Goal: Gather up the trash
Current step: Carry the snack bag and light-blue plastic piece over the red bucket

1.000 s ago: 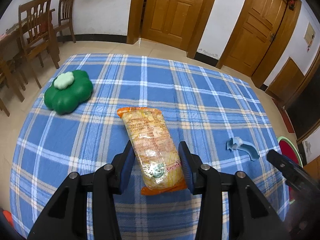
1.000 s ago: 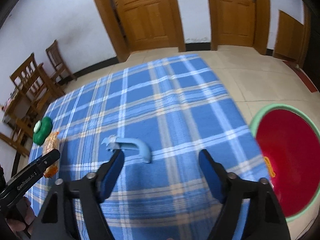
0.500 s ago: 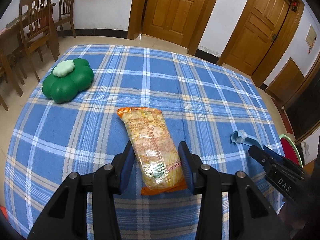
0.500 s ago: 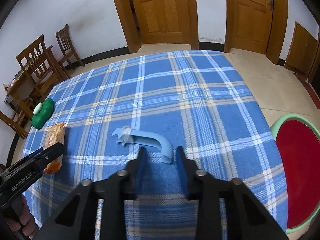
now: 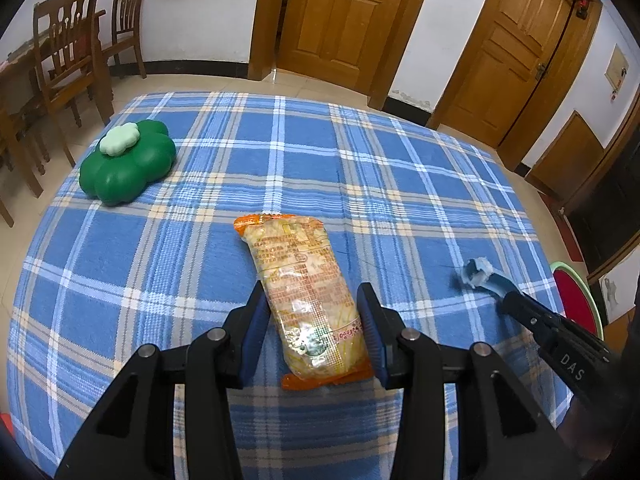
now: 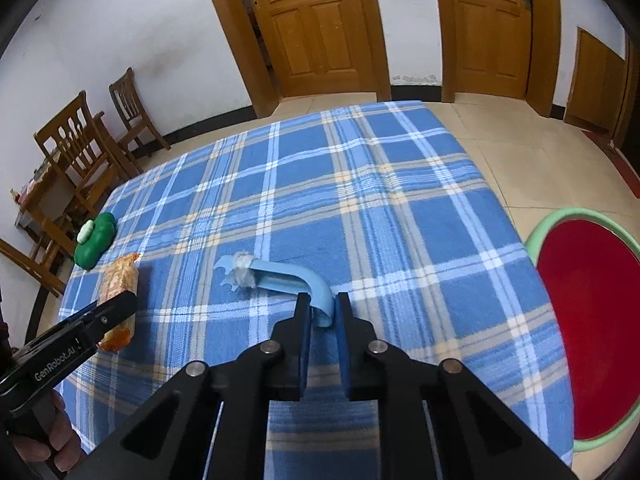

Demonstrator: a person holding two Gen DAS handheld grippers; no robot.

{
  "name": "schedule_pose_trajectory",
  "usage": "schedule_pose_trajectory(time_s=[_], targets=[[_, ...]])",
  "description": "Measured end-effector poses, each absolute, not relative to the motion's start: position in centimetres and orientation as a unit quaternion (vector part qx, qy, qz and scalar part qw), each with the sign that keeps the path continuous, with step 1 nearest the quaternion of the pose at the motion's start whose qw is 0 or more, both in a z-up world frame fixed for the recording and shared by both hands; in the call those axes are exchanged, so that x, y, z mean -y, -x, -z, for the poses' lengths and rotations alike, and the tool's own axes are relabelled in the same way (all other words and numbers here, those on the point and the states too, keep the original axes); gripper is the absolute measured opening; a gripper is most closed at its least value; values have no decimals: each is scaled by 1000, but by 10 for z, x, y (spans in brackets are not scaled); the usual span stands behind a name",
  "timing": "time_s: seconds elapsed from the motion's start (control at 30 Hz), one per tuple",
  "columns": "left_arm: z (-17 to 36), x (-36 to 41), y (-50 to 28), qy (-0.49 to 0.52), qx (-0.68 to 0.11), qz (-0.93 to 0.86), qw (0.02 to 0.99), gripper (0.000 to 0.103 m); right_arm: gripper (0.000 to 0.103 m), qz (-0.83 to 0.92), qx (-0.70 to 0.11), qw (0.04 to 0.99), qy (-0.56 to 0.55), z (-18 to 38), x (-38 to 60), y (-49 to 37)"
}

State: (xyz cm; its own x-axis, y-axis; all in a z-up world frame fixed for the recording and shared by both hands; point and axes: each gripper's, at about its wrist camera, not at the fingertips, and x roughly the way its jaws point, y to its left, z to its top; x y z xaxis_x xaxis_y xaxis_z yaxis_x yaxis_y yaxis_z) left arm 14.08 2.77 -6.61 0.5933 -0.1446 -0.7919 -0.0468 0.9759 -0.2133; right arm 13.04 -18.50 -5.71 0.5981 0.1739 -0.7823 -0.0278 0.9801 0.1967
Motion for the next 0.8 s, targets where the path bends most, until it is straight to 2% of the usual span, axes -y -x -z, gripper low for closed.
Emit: schedule_pose_trajectory(time_s=[0.8], targets=[[34,10,-117,96,-433,75,893,45,14,7,-397,909,-125,19,245,-67]])
